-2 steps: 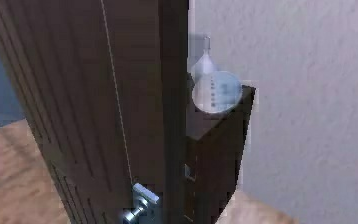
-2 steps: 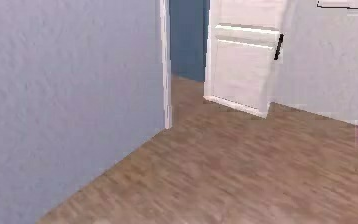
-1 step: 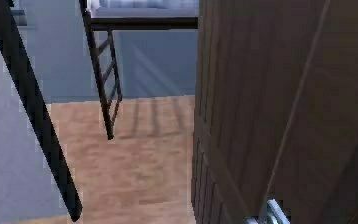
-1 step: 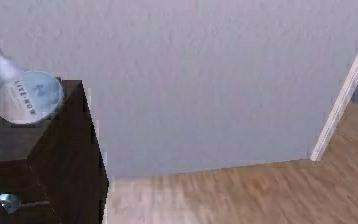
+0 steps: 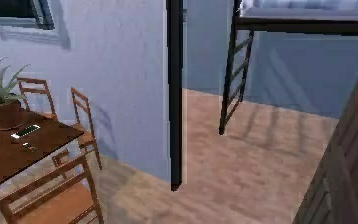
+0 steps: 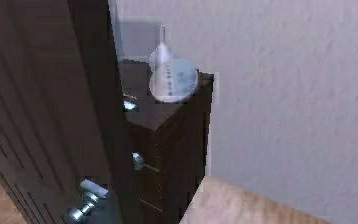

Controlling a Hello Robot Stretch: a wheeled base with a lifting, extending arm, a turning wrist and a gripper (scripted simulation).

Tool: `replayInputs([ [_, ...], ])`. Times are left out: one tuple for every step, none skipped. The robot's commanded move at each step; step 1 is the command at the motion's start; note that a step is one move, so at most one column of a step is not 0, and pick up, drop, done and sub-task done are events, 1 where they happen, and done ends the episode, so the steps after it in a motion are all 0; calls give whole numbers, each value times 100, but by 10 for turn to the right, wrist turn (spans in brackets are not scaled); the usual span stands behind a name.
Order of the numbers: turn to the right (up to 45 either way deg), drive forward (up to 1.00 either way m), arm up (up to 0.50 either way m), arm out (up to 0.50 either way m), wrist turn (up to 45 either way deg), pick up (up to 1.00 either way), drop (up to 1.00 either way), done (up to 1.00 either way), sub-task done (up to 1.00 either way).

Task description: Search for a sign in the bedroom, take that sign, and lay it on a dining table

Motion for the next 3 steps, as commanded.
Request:
replayInputs([
  [450,0,0,0,0,0,0,0,0],
  [450,0,0,0,0,0,0,0,0],
  [300,0,0,0,0,0,0,0,0],
])
